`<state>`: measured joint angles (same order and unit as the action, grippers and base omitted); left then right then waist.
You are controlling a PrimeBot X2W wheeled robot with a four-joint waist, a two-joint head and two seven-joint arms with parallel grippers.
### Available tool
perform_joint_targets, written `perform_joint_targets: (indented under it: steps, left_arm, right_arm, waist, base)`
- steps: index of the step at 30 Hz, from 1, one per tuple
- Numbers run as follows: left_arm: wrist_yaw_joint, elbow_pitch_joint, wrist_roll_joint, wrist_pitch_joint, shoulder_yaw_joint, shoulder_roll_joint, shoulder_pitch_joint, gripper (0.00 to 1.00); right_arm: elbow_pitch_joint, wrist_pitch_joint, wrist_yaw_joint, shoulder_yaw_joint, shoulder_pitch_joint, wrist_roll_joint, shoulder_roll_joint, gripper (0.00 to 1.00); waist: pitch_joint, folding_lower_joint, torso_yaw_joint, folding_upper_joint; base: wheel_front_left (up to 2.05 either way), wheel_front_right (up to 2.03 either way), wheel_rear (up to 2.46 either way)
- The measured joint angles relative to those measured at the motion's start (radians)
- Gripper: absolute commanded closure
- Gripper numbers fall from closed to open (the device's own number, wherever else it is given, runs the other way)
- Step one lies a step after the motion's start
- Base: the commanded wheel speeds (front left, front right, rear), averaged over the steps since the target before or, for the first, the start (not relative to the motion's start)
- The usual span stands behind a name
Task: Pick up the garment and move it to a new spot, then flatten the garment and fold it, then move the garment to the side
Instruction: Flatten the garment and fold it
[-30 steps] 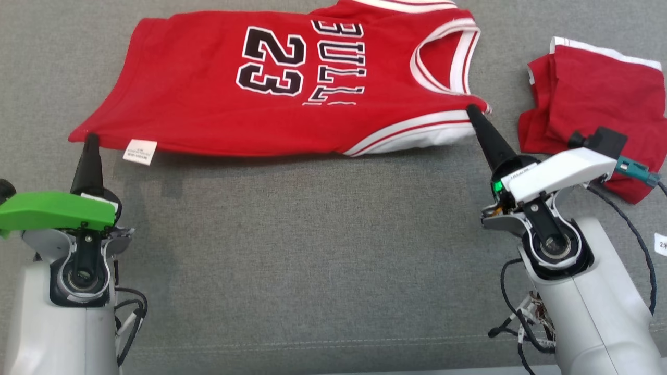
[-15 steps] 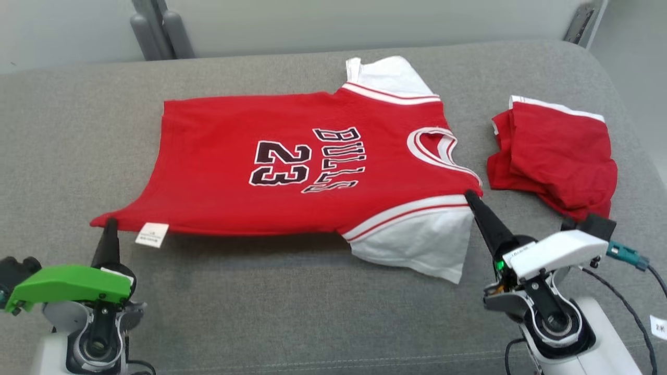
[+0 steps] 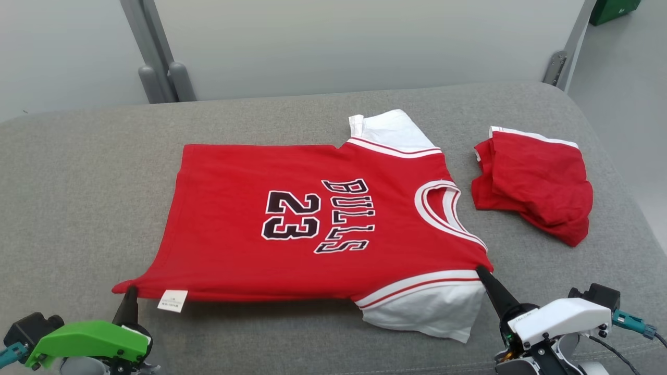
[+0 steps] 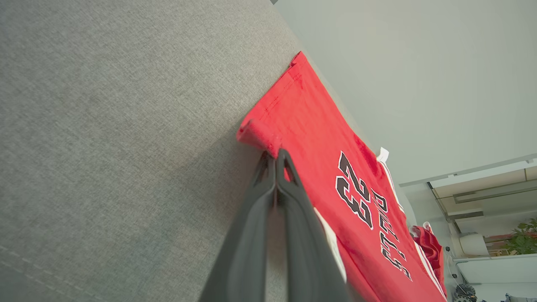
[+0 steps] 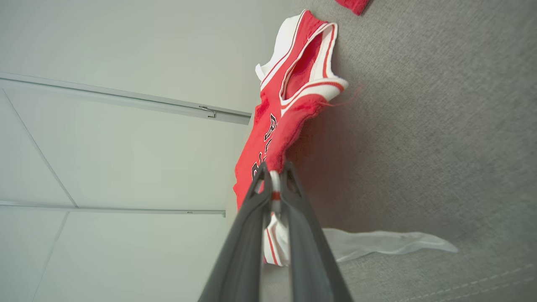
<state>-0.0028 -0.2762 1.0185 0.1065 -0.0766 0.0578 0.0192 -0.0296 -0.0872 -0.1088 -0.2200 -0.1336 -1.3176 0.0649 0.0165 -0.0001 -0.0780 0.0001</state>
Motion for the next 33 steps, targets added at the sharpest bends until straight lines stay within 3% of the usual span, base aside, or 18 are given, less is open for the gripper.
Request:
perform_joint_targets:
  steps: [8,18,31,33]
  left_arm:
    - [0.027,0.053,-0.039,0.003,0.027,-0.001,-0.049,1.0]
    - [0.048,0.068,-0.063,0.001,0.055,-0.003,-0.077,1.0]
    - [0.069,0.096,-0.063,0.001,0.053,-0.003,-0.127,1.0]
    - [0.075,0.099,-0.063,0.001,0.053,-0.003,-0.128,1.0]
  right_arm:
    - [0.01,0.007,-0.007,-0.019,-0.015,0.074,0.03,1.0]
    - [-0.095,0.021,-0.015,-0.04,-0.009,0.156,0.06,1.0]
    - [-0.15,0.043,-0.015,-0.082,-0.008,0.214,0.059,1.0]
    - [-0.154,0.048,-0.015,-0.092,-0.003,0.228,0.06,0.82]
  waist:
    - [-0.034,0.0,0.007,0.0]
    - [-0.043,0.0,0.003,0.0]
    - [-0.029,0.0,0.001,0.0]
    - [-0.027,0.0,0.002,0.0]
  base:
    - [0.0,0.0,0.0]
    - [0.0,0.0,0.0]
    - [0.0,0.0,0.0]
    - [0.0,0.0,0.0]
